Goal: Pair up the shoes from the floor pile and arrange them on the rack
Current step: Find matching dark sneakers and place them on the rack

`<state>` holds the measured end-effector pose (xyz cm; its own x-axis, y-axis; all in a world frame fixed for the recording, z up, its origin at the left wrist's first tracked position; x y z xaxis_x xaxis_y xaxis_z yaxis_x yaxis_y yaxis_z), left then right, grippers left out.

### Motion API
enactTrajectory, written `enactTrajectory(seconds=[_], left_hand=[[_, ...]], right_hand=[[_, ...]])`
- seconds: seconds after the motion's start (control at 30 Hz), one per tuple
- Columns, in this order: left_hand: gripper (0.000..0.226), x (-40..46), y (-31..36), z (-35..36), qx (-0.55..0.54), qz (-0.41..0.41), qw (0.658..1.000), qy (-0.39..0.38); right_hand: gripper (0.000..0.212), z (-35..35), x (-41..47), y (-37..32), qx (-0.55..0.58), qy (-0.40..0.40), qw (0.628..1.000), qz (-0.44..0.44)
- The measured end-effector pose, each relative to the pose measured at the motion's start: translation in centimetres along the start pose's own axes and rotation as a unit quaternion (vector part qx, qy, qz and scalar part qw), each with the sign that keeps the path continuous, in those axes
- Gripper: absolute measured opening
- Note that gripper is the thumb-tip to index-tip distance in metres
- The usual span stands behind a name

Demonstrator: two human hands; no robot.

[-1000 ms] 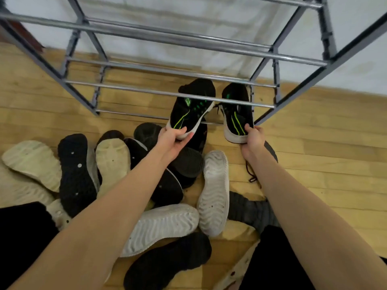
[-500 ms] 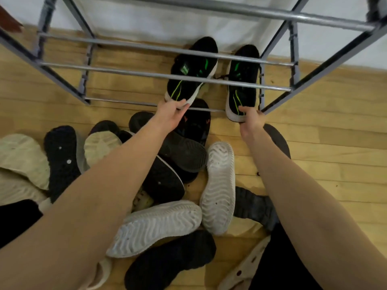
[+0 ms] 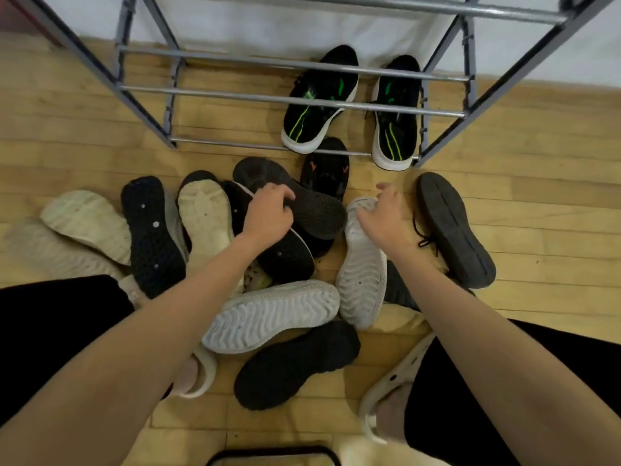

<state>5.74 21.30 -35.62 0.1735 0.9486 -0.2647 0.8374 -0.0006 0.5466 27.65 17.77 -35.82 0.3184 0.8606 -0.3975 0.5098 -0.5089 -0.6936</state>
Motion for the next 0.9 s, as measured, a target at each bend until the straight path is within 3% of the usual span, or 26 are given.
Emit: enactTrajectory(seconds=[0.13, 0.27, 0.47, 0.63, 0.8, 0.9], left_hand=[[0.031, -5.9, -1.6, 0.0, 0.017, -0.034, 0.997, 0.064], [0.035, -9.5, -3.7, 1.0, 0.004, -0.088, 0.995, 0.040], [0.037, -10.2, -5.0, 1.1, -0.017, -0.075, 0.997, 0.001], [0.036, -9.2, -5.8, 0.7, -0.097, -0.128, 0.987, -0.003], [0.033, -8.4, -6.2, 0.6, -0.195, -0.209, 0.958, -0.014], [0.028, -8.6, -6.4, 1.0, -0.286, -0.280, 0.916, -0.023]], right_hand=[[0.085, 3.2, -2.7, -1.4, -0.145, -0.112, 0.973, -0.140], [0.102, 6.1, -3.6, -2.1, -0.307, -0.152, 0.916, -0.210], [0.111, 7.1, -2.5, -3.0, -0.315, -0.143, 0.928, -0.138], [0.110, 7.5, -2.0, -3.8, -0.359, -0.141, 0.914, -0.127], [0.090, 6.5, -3.0, -5.6, -0.384, -0.104, 0.895, -0.203], [0.090, 4.8, -3.6, -6.9, -0.379, -0.077, 0.886, -0.255]])
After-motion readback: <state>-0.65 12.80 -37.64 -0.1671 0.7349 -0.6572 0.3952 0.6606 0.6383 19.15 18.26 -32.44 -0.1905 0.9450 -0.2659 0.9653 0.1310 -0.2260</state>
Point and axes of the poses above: each hand's wrist, its own x-axis towards the middle knuckle, its own z-axis out of the palm, y = z × x, the point moved 7 cm from there along x, towards the middle knuckle, and after that the axes turned 4 degrees about x, right-handed, at the moved point
